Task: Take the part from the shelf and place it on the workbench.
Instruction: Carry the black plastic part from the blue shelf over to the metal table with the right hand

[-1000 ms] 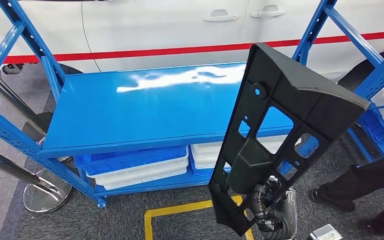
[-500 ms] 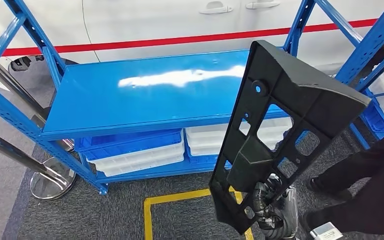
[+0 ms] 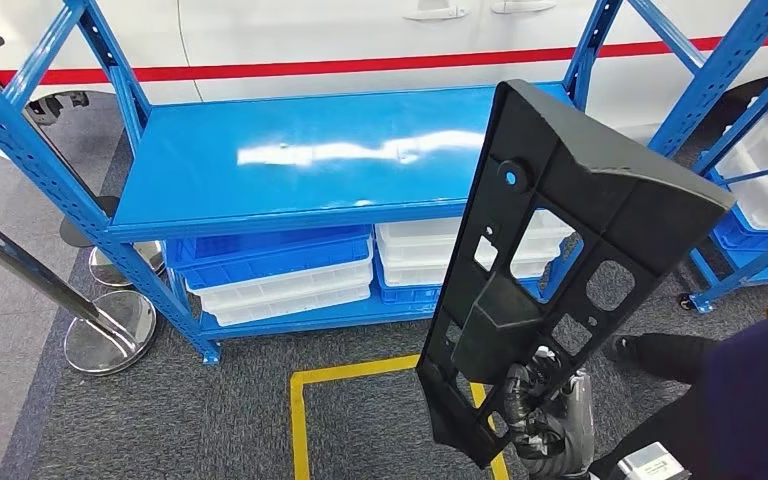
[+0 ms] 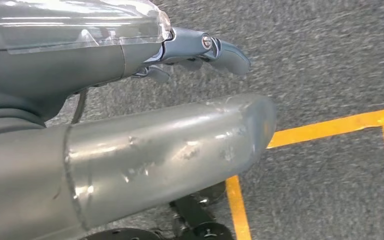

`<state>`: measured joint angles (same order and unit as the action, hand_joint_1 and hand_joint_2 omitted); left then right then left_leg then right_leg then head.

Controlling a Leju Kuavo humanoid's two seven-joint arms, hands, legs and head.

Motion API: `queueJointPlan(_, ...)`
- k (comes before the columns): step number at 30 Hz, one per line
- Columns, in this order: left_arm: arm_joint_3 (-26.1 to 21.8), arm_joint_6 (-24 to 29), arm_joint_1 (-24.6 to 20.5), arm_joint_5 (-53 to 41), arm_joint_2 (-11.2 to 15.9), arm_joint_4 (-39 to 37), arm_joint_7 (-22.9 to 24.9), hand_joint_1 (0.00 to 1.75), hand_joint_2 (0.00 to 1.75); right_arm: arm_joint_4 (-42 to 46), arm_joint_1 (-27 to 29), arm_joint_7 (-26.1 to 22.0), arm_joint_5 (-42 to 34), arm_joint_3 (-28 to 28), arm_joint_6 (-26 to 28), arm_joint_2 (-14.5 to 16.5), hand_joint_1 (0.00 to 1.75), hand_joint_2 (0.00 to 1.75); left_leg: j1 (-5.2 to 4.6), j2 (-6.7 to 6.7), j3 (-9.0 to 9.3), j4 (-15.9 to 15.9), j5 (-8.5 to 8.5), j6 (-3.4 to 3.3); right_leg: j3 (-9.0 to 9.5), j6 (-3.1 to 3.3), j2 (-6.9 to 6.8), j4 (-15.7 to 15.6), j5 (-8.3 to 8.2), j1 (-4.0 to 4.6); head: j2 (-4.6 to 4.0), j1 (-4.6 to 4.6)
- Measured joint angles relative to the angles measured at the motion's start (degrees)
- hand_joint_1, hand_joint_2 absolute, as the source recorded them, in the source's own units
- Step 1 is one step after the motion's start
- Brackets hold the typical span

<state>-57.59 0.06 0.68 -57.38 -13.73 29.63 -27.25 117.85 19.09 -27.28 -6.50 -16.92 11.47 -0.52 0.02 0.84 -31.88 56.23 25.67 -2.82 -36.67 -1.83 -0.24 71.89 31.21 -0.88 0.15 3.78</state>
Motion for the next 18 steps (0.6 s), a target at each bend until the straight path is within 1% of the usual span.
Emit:
queueJointPlan(1,-0.1,0.0,0.0,-0.1,0.0,0.0,-0.1,0.00,0.00,0.0,0.0,0.0,0.1,0.0,0.0,0.0,1.75,1.75,0.01,-0.02,-0.79,0.5,-0.31,0.19,3.04,0.16,0.01,-3.8,-1.00,0.01,0.00,0.00)
queueJointPlan(2,-0.2,0.0,-0.1,-0.2,0.0,0.0,-0.1,0.00,0.00,0.1,-0.1,0.0,0.3,0.0,0.0,0.0,1.75,1.75,-0.07,-0.07,-1.49,1.0,-0.58,0.42,6.08,0.42,0.03,-8.2,-1.15,0.11,0.00,-0.01)
queueJointPlan(3,-0.3,0.0,-0.1,-0.3,-0.1,-0.1,-0.3,0.00,0.00,0.1,-0.1,0.1,0.4,0.0,0.0,0.0,1.75,1.75,-0.14,-0.11,-1.98,1.4,-0.87,0.73,8.27,0.77,0.07,-11.6,-0.86,0.25,0.00,-0.01)
queueJointPlan(4,-0.5,0.0,-0.2,-0.3,-0.1,-0.1,-0.4,0.00,0.00,0.2,-0.2,0.1,0.6,0.0,0.0,0.0,1.75,1.75,-0.19,-0.13,-2.30,1.6,-1.19,1.05,9.42,1.14,0.11,-13.6,-0.33,0.41,0.00,-0.01)
queueJointPlan(5,-0.7,0.1,-0.2,-0.5,-0.1,-0.2,-0.6,0.00,0.00,0.2,-0.2,0.1,0.7,0.0,0.0,0.0,1.75,1.75,-0.22,-0.16,-2.50,1.7,-1.56,1.38,9.62,1.54,0.15,-14.4,-0.16,0.59,0.00,-0.01)
queueJointPlan(6,-0.9,0.1,-0.2,-0.6,0.0,-0.2,-0.6,0.00,0.00,0.2,-0.2,0.1,0.8,0.0,0.0,0.0,1.75,1.75,-0.22,-0.18,-2.63,1.7,-1.93,1.74,9.22,2.02,0.10,-14.4,-0.58,0.49,0.00,0.00)
queueJointPlan(7,-1.0,0.1,-0.2,-0.7,0.0,-0.2,-0.7,0.00,0.00,0.2,-0.3,0.1,0.8,0.0,0.0,0.0,1.75,1.75,-0.15,-0.25,-2.94,2.0,-1.68,2.06,8.81,2.49,-0.02,-14.5,-1.08,0.39,0.00,0.00)
queueJointPlan(8,-1.1,0.1,-0.2,-0.8,0.0,-0.3,-0.7,0.00,0.00,0.3,-0.3,0.1,0.8,0.0,0.0,0.0,1.75,1.75,-0.08,-0.33,-3.45,3.0,-0.41,2.39,8.21,3.05,-0.15,-14.6,-1.70,0.26,0.00,-0.01)
queueJointPlan(9,-1.2,0.1,-0.2,-0.8,0.1,-0.3,-0.7,0.00,0.00,0.3,-0.3,0.1,0.9,0.0,0.0,0.0,1.75,1.75,0.00,-0.41,-4.09,4.4,1.47,2.68,7.56,3.49,-0.27,-14.8,-2.33,0.12,0.00,-0.03)
queueJointPlan(10,-1.3,0.1,-0.2,-0.9,0.1,-0.3,-0.8,0.00,0.00,0.3,-0.4,0.1,0.9,0.0,0.0,0.0,1.75,1.75,0.14,-0.46,-4.80,6.4,3.86,2.92,6.95,3.76,-0.34,-14.8,-2.82,0.14,0.00,-0.04)
queueJointPlan(11,-1.3,0.1,-0.2,-0.9,0.1,-0.4,-0.8,0.00,0.00,0.3,-0.4,0.1,0.9,0.0,0.0,0.0,1.75,1.75,0.22,-0.46,-5.53,9.1,6.37,3.13,6.30,3.91,-0.36,-14.7,-3.30,0.17,0.00,-0.05)
queueJointPlan(12,-1.3,0.1,-0.2,-0.9,0.1,-0.5,-0.8,0.00,0.00,0.3,-0.4,0.1,0.9,0.0,0.0,0.0,1.75,1.75,0.30,-0.46,-6.16,12.0,8.27,3.32,5.63,3.91,-0.38,-14.7,-3.80,0.21,0.00,-0.05)
queueJointPlan(13,-1.4,0.1,-0.3,-0.9,0.1,-0.6,-0.8,0.00,0.00,0.3,-0.4,0.1,0.9,0.0,0.0,0.0,1.75,1.75,0.36,-0.46,-6.57,14.8,9.48,3.47,4.84,3.87,-0.39,-14.6,-4.38,0.25,0.00,-0.05)
queueJointPlan(14,-1.4,0.1,-0.3,-1.0,0.1,-0.7,-0.8,0.00,0.00,0.3,-0.4,0.1,0.9,0.0,0.0,0.0,1.75,1.75,0.41,-0.46,-6.50,17.0,9.75,3.57,3.94,3.81,-0.41,-14.5,-5.00,0.28,0.00,-0.05)
queueJointPlan(15,-1.4,0.1,-0.3,-1.0,0.2,-0.8,-0.8,0.00,0.00,0.3,-0.4,0.1,0.9,0.0,0.0,0.0,1.75,1.75,0.44,-0.46,-5.54,17.4,8.75,3.57,2.99,3.70,-0.43,-14.3,-5.61,0.30,0.00,-0.05)
queueJointPlan(16,-1.5,0.1,-0.3,-1.0,0.3,-0.8,-0.9,0.00,0.00,0.3,-0.4,0.2,0.9,0.0,0.0,0.0,1.75,1.75,0.45,-0.47,-3.60,15.8,7.02,3.46,2.12,3.57,-0.43,-14.1,-6.15,0.31,0.00,-0.05)
queueJointPlan(17,-1.6,0.2,-0.4,-1.1,0.4,-0.9,-0.9,0.00,0.00,0.3,-0.4,0.2,0.9,0.0,0.0,0.0,1.75,1.75,0.44,-0.49,-0.70,12.3,5.50,3.23,1.37,3.42,-0.43,-13.8,-6.65,0.30,0.00,-0.05)
queueJointPlan(18,-1.7,0.2,-0.5,-1.1,0.5,-1.0,-0.9,0.00,0.00,0.3,-0.4,0.2,0.9,-0.1,0.0,0.0,1.75,1.75,0.32,-0.51,2.74,7.6,5.03,2.92,0.73,3.18,-0.42,-13.5,-7.12,0.37,0.00,-0.06)
